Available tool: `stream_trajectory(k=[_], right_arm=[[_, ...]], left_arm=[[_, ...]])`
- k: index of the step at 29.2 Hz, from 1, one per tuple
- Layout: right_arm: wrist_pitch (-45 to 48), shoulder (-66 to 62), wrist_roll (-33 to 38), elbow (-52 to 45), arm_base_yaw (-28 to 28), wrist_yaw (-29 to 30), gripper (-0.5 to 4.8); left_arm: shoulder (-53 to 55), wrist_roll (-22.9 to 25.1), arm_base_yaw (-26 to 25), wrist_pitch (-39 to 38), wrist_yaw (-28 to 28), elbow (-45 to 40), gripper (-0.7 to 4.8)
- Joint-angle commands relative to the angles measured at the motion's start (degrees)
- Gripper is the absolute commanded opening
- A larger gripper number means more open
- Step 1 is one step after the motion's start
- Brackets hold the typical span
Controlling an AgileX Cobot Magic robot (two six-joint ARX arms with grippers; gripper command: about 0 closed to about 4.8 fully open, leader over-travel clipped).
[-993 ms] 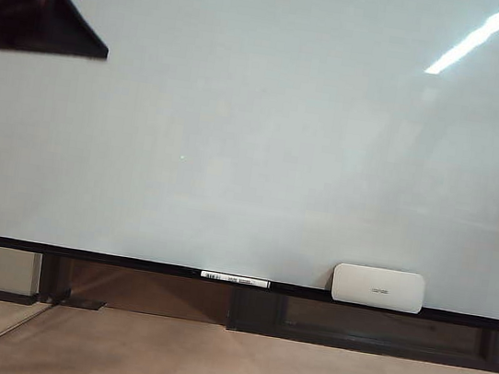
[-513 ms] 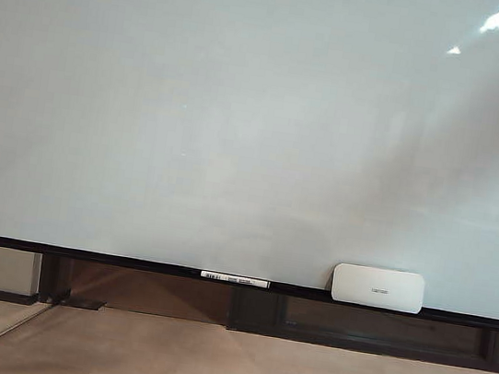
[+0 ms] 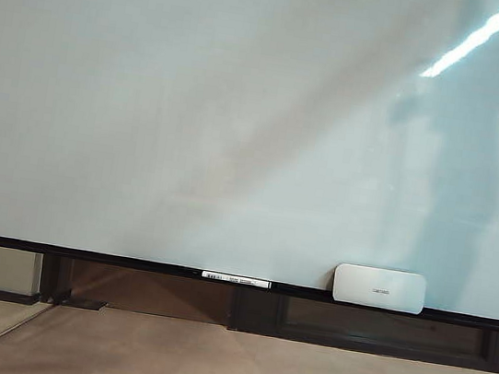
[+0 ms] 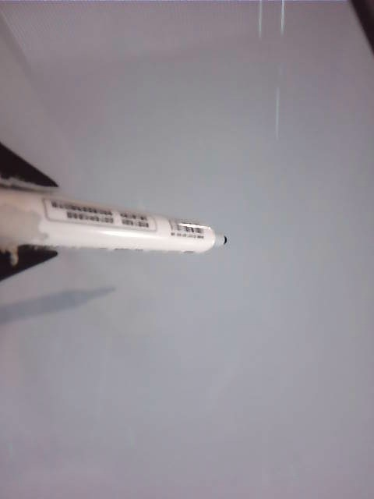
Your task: Reach to the right to find the marker pen, pick it up, and write the number 19 on the whiteboard.
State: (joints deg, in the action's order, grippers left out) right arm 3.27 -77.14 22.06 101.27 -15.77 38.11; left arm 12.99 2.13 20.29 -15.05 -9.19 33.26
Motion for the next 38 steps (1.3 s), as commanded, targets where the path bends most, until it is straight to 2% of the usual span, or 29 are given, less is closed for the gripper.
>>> stream_trajectory(k=[1, 5, 7, 10, 13, 18, 28, 30, 33, 38], right_arm=[[-9.94, 2.99, -9.70, 0.15, 11.69, -10.82, -0.05], [-19.10, 3.52, -20.44, 0.11, 27.32, -22.97, -0.05], [-21.49, 2.69, -24.61, -0.11, 33.29, -28.24, -0.05], [-20.65, 0.92, -25.94, -1.64, 38.01, -27.28, -0.05], [-18.32, -0.85, -26.16, -4.00, 39.12, -26.25, -0.05], [-11.80, -2.27, -26.86, -8.44, 39.12, -26.16, -0.05], [13.29, -3.13, -28.24, -19.26, 39.04, -21.49, -0.05], [17.44, -4.68, -28.11, -19.87, 39.04, -22.82, -0.05], [21.07, -7.26, -28.11, -19.87, 39.04, -28.41, -0.05], [24.00, -11.13, -27.87, -19.87, 39.04, -29.00, -0.05]], left_arm=[[-3.58, 0.20, 0.02, 0.11, 1.03, 0.37, -0.05], [-6.95, -1.86, 0.04, -0.96, -2.49, 1.75, -0.05], [-7.76, -2.19, 0.04, -3.50, -1.64, 3.58, -0.05], [-7.78, 0.46, 0.04, -6.71, 0.28, 6.47, -0.05], [-7.78, 1.20, 0.02, -5.81, 0.59, 7.63, -0.05], [-7.78, -0.63, 0.02, -6.10, -0.04, 8.17, -0.05], [-7.52, 1.09, 0.04, -9.77, -3.10, 8.04, -0.05], [-7.50, 1.09, 0.02, -9.64, -3.06, 8.04, -0.05], [-7.10, 1.09, 0.04, -9.73, -3.06, 8.04, -0.05], [-4.83, 2.64, 0.02, -9.70, -3.06, 8.04, -0.05]])
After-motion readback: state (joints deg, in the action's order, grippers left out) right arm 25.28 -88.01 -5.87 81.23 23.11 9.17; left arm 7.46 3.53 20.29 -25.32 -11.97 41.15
